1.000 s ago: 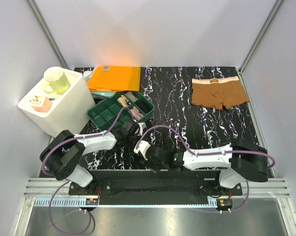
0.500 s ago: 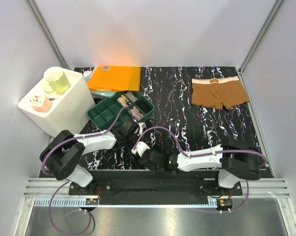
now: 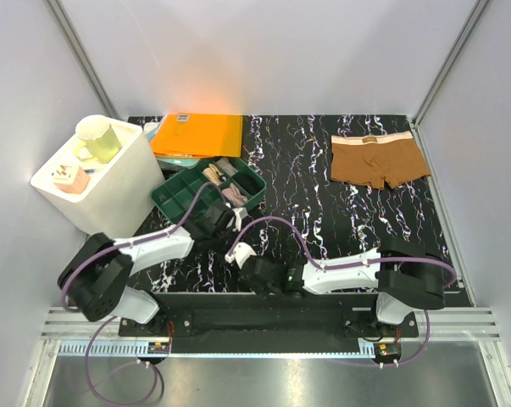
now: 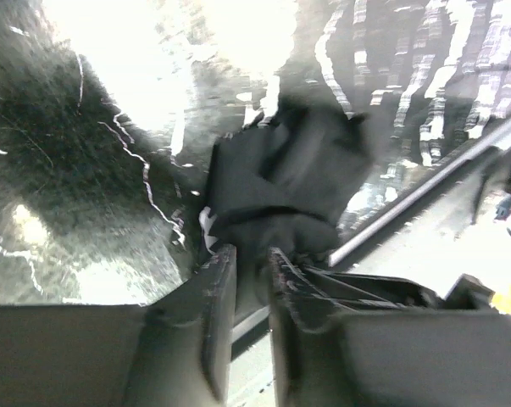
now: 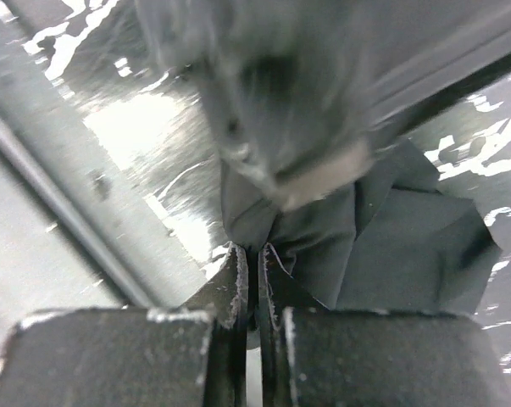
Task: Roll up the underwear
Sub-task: Roll the underwear to the center of the board.
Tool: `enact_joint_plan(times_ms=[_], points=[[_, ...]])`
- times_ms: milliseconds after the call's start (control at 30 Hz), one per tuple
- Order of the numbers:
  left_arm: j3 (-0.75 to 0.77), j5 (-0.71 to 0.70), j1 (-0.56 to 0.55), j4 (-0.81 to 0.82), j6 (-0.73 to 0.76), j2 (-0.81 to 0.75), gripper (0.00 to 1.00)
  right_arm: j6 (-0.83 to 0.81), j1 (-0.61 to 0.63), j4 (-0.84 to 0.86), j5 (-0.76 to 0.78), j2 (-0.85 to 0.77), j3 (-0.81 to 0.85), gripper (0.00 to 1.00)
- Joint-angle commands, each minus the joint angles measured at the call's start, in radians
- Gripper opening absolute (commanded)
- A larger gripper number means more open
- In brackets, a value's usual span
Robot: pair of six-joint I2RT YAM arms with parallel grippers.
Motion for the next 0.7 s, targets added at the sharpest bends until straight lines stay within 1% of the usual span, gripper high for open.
enact_joint_plan(times_ms=[0, 33, 100, 267, 300, 367, 500, 667], points=[[0.019, -0.006, 0.019, -0.032, -0.007, -0.119, 0.31, 0.094, -0.022, -0.042, -0.202, -0.04, -0.055, 0.0], [0.022, -0.008, 0.023, -0.04, -0.007, -0.131, 0.34, 0.115, -0.031, -0.03, -0.22, -0.054, -0.067, 0.0], [0.027, -0.015, 0.026, -0.069, -0.002, -0.163, 0.37, 0.135, -0.056, 0.002, -0.265, -0.066, -0.078, 0.0], [0.015, -0.052, 0.036, -0.126, 0.004, -0.221, 0.38, 0.175, -0.139, 0.056, -0.377, -0.094, -0.116, 0.0], [0.01, -0.058, 0.039, -0.135, 0.004, -0.246, 0.37, 0.183, -0.159, 0.058, -0.427, -0.097, -0.122, 0.0], [0.0, -0.081, 0.039, -0.149, 0.004, -0.277, 0.37, 0.198, -0.215, 0.099, -0.476, -0.107, -0.139, 0.0], [-0.016, -0.092, 0.041, -0.15, 0.013, -0.361, 0.37, 0.241, -0.307, 0.165, -0.623, -0.118, -0.176, 0.0], [-0.036, -0.097, 0.039, -0.144, 0.03, -0.419, 0.37, 0.295, -0.393, 0.196, -0.746, -0.103, -0.182, 0.0]])
